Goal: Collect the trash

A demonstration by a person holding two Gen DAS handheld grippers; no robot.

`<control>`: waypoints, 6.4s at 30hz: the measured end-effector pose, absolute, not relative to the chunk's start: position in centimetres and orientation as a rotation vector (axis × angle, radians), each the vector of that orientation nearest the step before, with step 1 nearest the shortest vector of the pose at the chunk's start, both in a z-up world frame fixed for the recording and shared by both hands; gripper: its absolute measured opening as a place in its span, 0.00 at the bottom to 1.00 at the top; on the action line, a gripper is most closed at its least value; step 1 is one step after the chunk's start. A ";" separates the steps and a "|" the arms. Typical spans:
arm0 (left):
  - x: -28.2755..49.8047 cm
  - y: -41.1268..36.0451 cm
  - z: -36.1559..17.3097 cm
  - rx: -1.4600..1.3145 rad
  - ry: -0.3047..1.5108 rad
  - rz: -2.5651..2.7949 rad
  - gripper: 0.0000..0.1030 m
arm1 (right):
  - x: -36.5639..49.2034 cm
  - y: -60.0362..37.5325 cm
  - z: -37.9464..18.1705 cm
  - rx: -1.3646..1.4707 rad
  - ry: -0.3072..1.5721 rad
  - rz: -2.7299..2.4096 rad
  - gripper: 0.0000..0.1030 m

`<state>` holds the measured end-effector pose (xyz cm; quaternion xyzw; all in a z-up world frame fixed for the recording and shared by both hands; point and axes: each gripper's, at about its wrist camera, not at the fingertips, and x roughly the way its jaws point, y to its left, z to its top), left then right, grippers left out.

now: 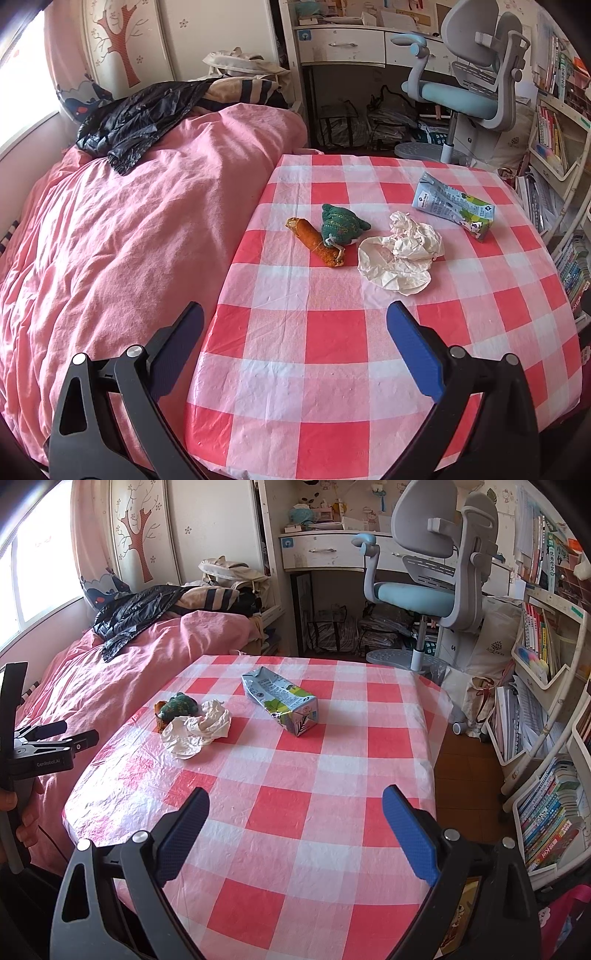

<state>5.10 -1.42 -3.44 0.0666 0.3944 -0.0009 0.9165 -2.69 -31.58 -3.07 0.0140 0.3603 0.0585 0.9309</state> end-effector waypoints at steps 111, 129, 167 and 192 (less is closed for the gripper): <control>6.0 1.0 -2.9 0.045 0.814 -0.038 0.92 | -2.6 -30.4 -3.3 -0.007 0.731 0.148 0.88; 18.2 1.0 -6.1 0.008 0.871 -0.194 0.48 | 10.2 -27.3 -4.4 -0.144 0.747 0.261 0.88; 12.9 -0.9 -2.6 -0.091 0.806 -0.326 0.22 | 4.8 -29.2 -2.3 0.016 0.744 0.381 0.49; 6.5 0.4 -1.2 -0.136 0.773 -0.275 0.22 | 0.9 -29.1 -3.3 0.025 0.769 0.345 0.50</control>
